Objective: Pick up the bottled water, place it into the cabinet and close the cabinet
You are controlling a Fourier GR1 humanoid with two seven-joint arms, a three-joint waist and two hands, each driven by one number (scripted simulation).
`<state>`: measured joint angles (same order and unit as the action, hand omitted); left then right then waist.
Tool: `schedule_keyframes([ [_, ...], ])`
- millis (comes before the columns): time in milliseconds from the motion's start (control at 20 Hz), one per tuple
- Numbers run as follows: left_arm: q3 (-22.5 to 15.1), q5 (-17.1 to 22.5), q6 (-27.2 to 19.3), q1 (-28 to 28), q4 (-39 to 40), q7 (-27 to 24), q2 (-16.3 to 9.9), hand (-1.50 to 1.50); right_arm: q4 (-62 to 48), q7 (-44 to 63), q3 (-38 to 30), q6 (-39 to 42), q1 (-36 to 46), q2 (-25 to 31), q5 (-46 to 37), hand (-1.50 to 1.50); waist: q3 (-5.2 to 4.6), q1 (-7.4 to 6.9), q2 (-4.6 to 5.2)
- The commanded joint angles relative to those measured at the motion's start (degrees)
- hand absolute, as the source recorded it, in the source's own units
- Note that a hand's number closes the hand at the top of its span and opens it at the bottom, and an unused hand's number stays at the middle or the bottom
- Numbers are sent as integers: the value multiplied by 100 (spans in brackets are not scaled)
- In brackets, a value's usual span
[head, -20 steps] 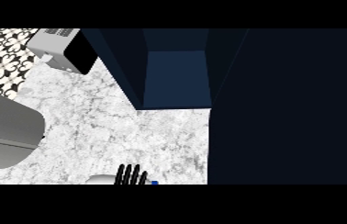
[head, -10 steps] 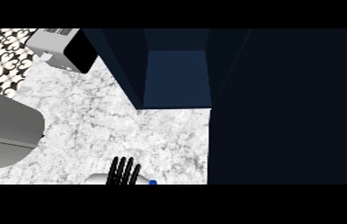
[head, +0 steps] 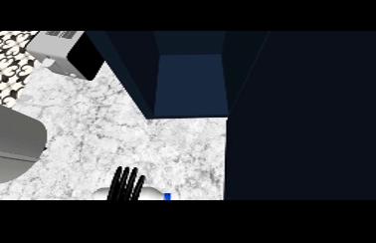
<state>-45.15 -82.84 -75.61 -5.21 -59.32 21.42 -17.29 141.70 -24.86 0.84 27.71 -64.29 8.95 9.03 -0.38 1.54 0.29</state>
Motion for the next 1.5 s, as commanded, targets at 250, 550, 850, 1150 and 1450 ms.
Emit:
schedule_keyframes([
  [250,-1084,1921,-329,1136,-199,-62,-754,-150,525,14,-209,169,-163,26,376,-150,24,79,0],
  [550,-1705,2513,-813,1282,83,-370,-907,150,682,-11,-302,312,-369,38,431,-150,21,23,-2],
  [850,-2026,3072,-690,1726,356,-450,-661,150,526,-256,-428,462,-429,8,432,-150,22,58,-4],
  [1150,-2353,3496,-1008,1580,-714,-414,-218,150,243,-451,-256,486,-183,-16,182,-150,-15,157,76],
  [1450,-2183,4614,-1017,1837,-2915,360,1001,150,-18,-546,-166,438,14,36,17,-150,-124,326,166],
])
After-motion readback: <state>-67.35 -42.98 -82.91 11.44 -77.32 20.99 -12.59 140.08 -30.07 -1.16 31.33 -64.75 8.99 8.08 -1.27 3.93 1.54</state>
